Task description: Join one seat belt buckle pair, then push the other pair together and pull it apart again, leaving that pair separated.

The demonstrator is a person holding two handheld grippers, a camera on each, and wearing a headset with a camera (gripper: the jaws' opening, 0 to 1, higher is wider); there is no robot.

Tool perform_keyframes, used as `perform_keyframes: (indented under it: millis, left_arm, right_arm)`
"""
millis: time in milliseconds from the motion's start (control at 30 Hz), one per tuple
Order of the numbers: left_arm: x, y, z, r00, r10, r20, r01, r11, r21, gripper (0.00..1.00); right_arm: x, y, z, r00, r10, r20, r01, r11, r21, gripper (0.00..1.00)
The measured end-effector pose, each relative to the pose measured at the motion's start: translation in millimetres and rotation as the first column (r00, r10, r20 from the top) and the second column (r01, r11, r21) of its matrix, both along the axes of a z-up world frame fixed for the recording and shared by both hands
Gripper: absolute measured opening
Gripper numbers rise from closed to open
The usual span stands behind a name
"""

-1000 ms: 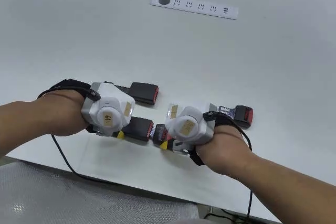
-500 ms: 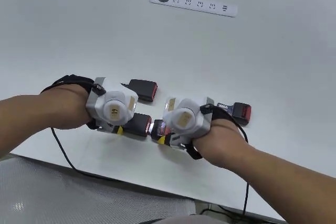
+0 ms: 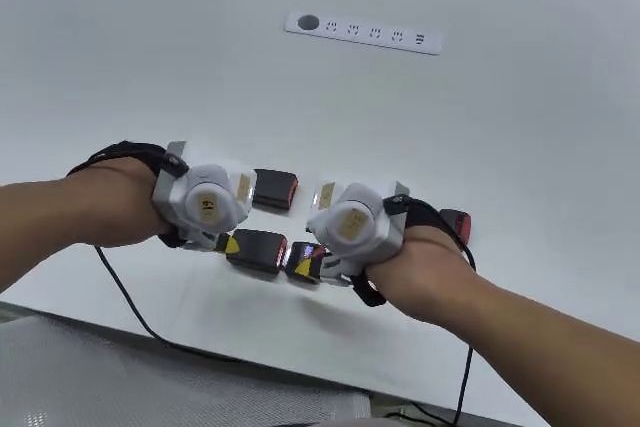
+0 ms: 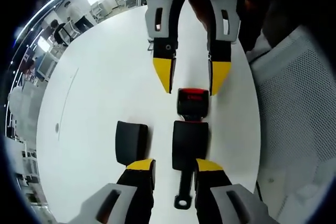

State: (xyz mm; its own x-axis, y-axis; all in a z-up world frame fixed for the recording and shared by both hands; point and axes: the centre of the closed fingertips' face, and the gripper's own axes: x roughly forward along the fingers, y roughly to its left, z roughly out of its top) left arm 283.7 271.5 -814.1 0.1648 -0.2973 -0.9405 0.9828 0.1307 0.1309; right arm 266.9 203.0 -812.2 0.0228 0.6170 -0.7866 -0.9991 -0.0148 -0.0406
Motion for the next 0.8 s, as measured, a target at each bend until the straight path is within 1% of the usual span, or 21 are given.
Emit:
perform_keyframes:
  millis: [33,67,133,167,233,300,367,400,433,500,533,600,700,733,800]
  left_arm:
    - [1.1,-0.2,0.4,1.000,0.001,0.003,-0.001,1.000,0.001,0.30]
    - [4.6,0.3,0.5,1.000,-0.003,0.017,0.003,1.000,0.008,0.31]
    - [10.5,-1.5,-0.1,1.000,-0.002,0.027,0.001,1.000,0.007,0.31]
    - [12.3,-2.6,0.8,1.000,-0.001,0.029,0.000,1.000,0.005,0.32]
    - [18.4,-5.9,1.9,0.999,-0.003,0.035,0.003,1.000,-0.002,0.32]
    - [22.4,-8.2,1.2,0.999,-0.007,0.033,0.007,1.000,-0.007,0.32]
    - [27.5,-9.3,-2.6,0.999,-0.018,0.027,0.018,1.000,0.002,0.32]
    - [30.5,-9.8,-4.6,0.999,-0.035,0.025,0.035,0.999,0.012,0.33]
    - [33.1,-10.7,-5.1,0.999,-0.043,0.026,0.042,0.999,0.013,0.33]
    - [41.1,-13.0,-5.2,0.999,-0.044,0.029,0.044,0.999,0.008,0.34]
    - [46.5,-14.5,-4.4,0.998,-0.047,0.038,0.047,0.999,0.000,0.35]
    - [53.1,-15.6,-5.0,0.998,-0.048,0.042,0.048,0.999,-0.009,0.37]
    - [56.9,-14.8,-8.0,0.998,-0.055,0.034,0.056,0.998,-0.010,0.37]
    - [59.8,-13.2,-10.8,0.998,-0.063,0.027,0.064,0.998,-0.007,0.38]
    - [62.7,-11.6,-12.8,0.997,-0.070,0.024,0.070,0.998,-0.010,0.39]
  right_arm:
    - [0.4,-0.4,0.2,1.000,0.000,0.000,0.000,1.000,0.000,0.31]
    - [3.0,-3.3,-0.5,1.000,-0.002,0.002,0.002,1.000,-0.002,0.32]
    - [8.2,-9.2,-0.4,1.000,-0.007,0.014,0.007,1.000,-0.004,0.32]
    - [10.1,-12.3,-0.2,1.000,-0.010,0.013,0.010,1.000,-0.004,0.32]
    - [18.2,-25.2,-0.7,1.000,-0.021,0.013,0.021,1.000,-0.003,0.32]
    - [22.8,-35.3,-0.8,1.000,-0.023,0.008,0.023,1.000,0.004,0.32]
    - [31.5,-50.8,-2.5,0.999,-0.041,0.001,0.041,0.999,0.005,0.32]
    - [36.8,-60.5,-3.7,0.999,-0.048,0.000,0.048,0.999,0.004,0.32]
    - [43.9,-71.3,-4.3,0.998,-0.068,0.002,0.068,0.998,-0.002,0.32]
    - [53.1,-85.5,-5.5,0.996,-0.089,0.009,0.089,0.996,-0.011,0.32]
    - [59.3,-95.3,-5.4,0.995,-0.103,0.013,0.103,0.995,-0.015,0.32]
    - [70.6,-112.4,-5.1,0.991,-0.128,0.030,0.129,0.991,-0.026,0.32]
    - [77.4,-126.9,-6.4,0.990,-0.141,0.021,0.141,0.989,-0.034,0.32]
    - [84.0,-138.8,-6.9,0.988,-0.151,0.031,0.152,0.988,-0.042,0.33]
    - [88.4,-152.2,-8.7,0.989,-0.144,0.036,0.146,0.987,-0.064,0.33]
